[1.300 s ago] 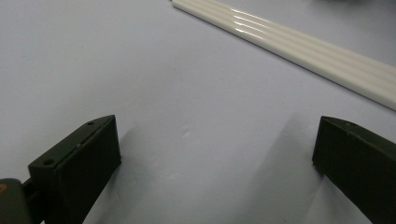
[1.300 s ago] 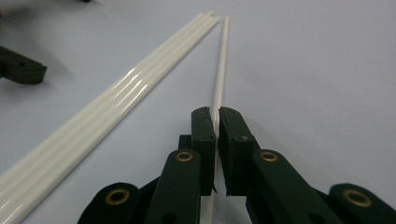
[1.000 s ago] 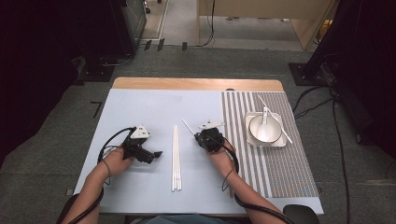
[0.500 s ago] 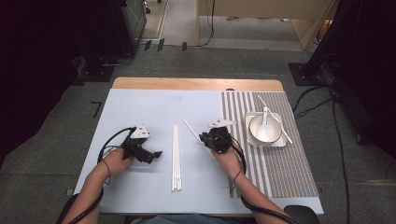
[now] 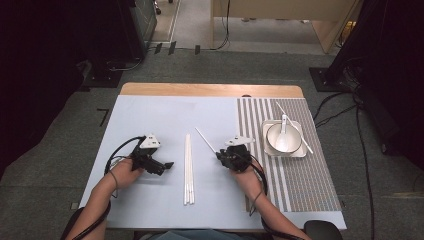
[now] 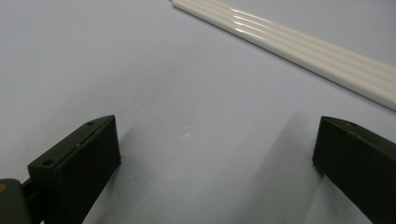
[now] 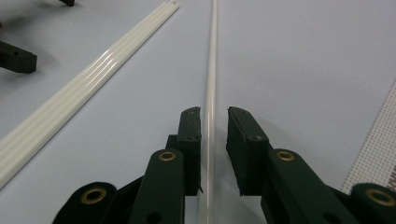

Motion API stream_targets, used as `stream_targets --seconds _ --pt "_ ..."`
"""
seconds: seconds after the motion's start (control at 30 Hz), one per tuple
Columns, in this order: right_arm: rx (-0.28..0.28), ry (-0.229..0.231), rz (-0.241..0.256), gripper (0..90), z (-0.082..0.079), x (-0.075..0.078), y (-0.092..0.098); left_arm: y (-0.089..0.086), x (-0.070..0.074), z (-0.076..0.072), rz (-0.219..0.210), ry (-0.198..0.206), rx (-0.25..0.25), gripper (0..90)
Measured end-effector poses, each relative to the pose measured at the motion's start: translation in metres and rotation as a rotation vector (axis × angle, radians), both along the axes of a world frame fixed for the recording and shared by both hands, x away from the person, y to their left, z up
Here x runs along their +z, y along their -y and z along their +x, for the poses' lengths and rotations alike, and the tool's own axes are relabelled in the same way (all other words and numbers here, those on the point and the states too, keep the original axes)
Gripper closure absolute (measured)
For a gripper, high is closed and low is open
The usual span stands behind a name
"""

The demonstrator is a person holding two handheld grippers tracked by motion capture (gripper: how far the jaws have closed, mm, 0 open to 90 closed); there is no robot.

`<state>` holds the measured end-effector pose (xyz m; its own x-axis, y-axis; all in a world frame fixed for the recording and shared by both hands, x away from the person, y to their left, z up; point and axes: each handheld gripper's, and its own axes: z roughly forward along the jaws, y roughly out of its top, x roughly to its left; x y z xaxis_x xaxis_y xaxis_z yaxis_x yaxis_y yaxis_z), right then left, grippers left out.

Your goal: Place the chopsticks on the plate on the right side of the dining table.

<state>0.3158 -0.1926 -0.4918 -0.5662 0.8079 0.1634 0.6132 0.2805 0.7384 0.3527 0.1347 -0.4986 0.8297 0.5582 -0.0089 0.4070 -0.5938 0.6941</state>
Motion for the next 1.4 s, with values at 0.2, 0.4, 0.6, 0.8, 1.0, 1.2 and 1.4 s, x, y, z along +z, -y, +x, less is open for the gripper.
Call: stream_targets --seconds 0.2,0.4,0.6,0.8,1.0,1.2,1.4 --pt "-0.002 0.007 -0.014 75.4 -0.005 -0.002 0.000 0.000 0.000 0.000 0.000 0.001 0.000 0.4" --pt "-0.017 0.026 -0.026 76.8 -0.008 -0.006 -0.001 0.000 0.000 0.000 0.002 0.000 -0.001 0.4" --pt "-0.032 0.078 -0.071 79.3 -0.013 -0.008 -0.006 0.000 0.000 0.000 0.001 0.002 -0.001 0.4" --pt "-0.037 0.099 -0.103 84.2 -0.015 -0.008 -0.009 0.000 0.000 0.000 0.003 0.001 -0.001 0.4" --pt "-0.039 0.068 -0.068 85.0 -0.012 -0.008 -0.006 0.000 0.000 0.000 0.001 0.001 -0.001 0.3" --pt "-0.043 0.021 -0.015 85.1 -0.005 -0.007 -0.003 0.000 0.000 0.000 0.001 0.000 0.000 0.3" --pt "-0.036 0.003 0.010 85.1 0.002 -0.006 -0.002 0.000 0.000 0.000 0.001 0.000 0.000 0.3"
